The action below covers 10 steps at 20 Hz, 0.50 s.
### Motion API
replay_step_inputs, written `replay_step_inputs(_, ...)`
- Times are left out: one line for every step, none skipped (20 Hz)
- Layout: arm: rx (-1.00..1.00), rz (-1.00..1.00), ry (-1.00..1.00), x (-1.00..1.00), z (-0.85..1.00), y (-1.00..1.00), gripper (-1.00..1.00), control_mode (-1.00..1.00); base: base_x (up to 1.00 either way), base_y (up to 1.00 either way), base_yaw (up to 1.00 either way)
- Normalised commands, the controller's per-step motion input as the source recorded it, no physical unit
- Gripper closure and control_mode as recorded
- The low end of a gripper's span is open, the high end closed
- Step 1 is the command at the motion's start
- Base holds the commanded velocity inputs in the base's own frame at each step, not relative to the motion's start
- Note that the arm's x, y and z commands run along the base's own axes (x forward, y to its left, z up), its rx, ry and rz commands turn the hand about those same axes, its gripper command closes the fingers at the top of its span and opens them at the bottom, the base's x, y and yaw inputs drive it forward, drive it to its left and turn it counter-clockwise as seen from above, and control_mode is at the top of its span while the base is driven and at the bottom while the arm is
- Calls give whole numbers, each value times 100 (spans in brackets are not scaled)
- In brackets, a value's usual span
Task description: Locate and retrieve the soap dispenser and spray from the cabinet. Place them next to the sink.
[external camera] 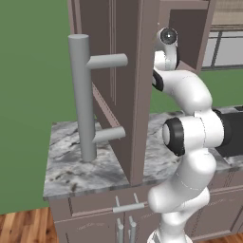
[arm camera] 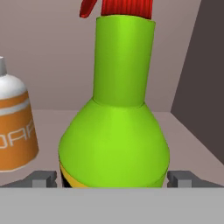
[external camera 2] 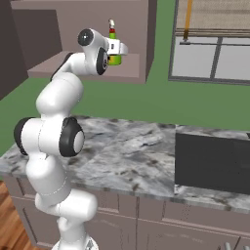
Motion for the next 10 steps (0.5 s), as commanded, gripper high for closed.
replay_step_inputs(0,0,0,0,0,0,-100,-100,0,0,0)
replay_step_inputs(0,0,0,0,0,0,-100,-100,0,0,0)
replay_step_inputs(0,0,0,0,0,0,100,-100,0,0,0)
replay_step_inputs(0,0,0,0,-4,0,100,-100,0,0,0)
replay_step_inputs(0,0,0,0,0,0,100,-100,0,0,0)
replay_step_inputs(0,0,0,0,0,0,100,-100,0,0,0)
replay_step_inputs(0,0,0,0,0,0,100,-100,0,0,0)
replay_step_inputs(0,0,0,0,0,0,100,-100,0,0,0)
replay_step_inputs(0,0,0,0,0,0,100,-100,0,0,0)
replay_step_inputs(0,0,0,0,0,0,100,-100,0,0,0)
